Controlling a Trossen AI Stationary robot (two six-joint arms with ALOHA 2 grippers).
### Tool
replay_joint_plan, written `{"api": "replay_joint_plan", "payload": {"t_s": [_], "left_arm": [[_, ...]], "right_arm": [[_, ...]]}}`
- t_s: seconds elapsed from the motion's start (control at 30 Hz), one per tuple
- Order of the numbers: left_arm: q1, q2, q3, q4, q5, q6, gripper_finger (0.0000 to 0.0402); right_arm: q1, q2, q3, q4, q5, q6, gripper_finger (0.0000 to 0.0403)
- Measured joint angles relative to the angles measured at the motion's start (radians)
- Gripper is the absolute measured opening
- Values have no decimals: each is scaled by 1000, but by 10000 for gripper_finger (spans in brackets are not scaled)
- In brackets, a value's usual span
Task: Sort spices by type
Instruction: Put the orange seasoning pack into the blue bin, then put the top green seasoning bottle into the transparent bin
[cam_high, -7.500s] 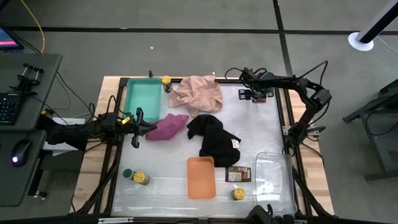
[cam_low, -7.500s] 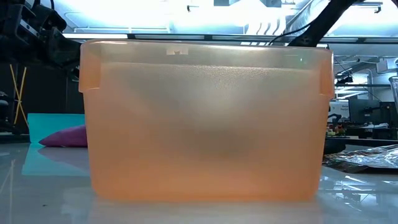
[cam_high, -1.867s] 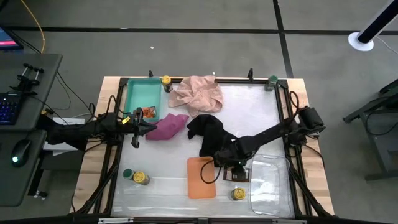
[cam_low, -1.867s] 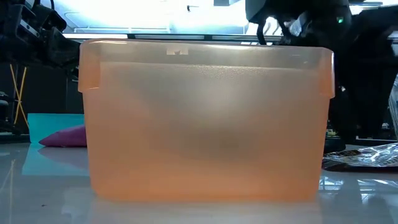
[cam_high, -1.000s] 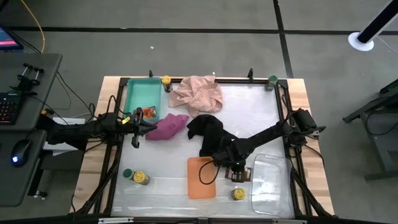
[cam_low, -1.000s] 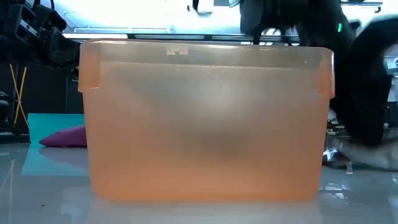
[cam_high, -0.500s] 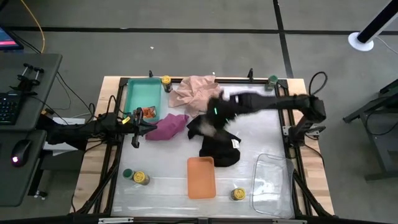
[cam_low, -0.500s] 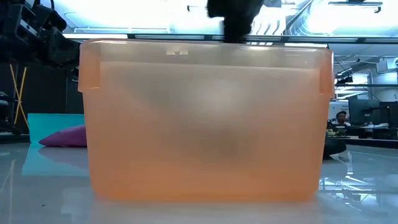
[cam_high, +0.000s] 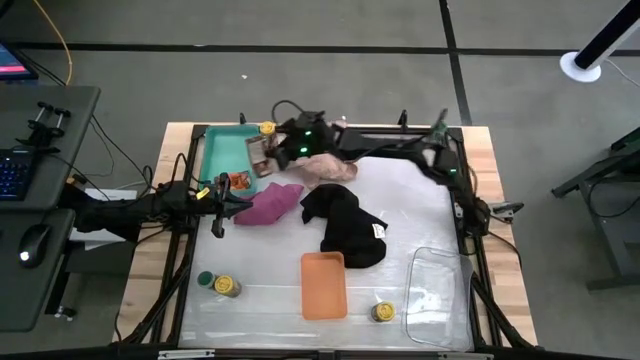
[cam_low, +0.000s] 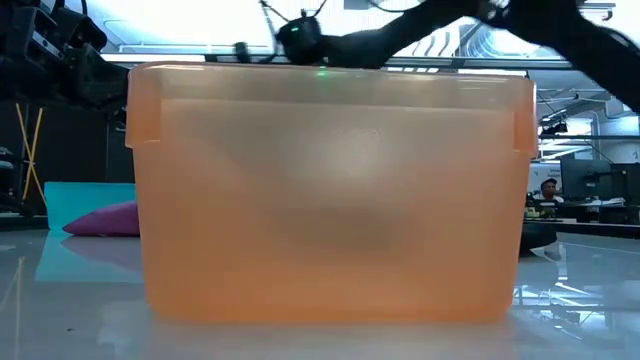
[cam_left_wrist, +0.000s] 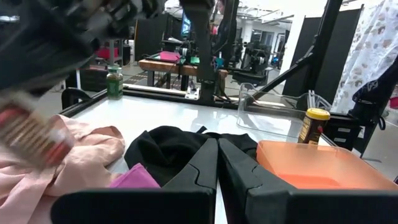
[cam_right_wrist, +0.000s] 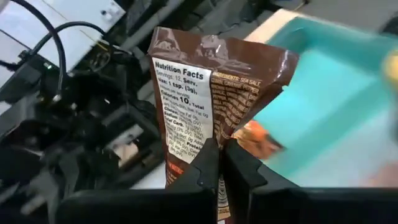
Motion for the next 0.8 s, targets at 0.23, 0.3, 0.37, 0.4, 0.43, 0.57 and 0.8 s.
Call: {"api": "replay_joint_plan", "payload": {"t_s": [0.23,0.3,0.37,0.4,0.43,0.57,0.8], "left_arm": [[0,0,0,0,0,0,1],[0,0,0,0,0,0,1],[0,0,0,0,0,0,1],[0,0,0,0,0,0,1],[0,0,0,0,0,0,1],[0,0,0,0,0,0,1],[0,0,0,0,0,0,1]], "right_arm": [[24,233,295,-1,-1,114,0],[24,281,351,-5,12,147,0],[25,310,386,-10,41,178,5],[27,320,396,-17,68,194,10],[29,324,402,-31,99,208,18],[30,329,404,-47,132,196,78],[25,320,404,-19,139,212,237]]}}
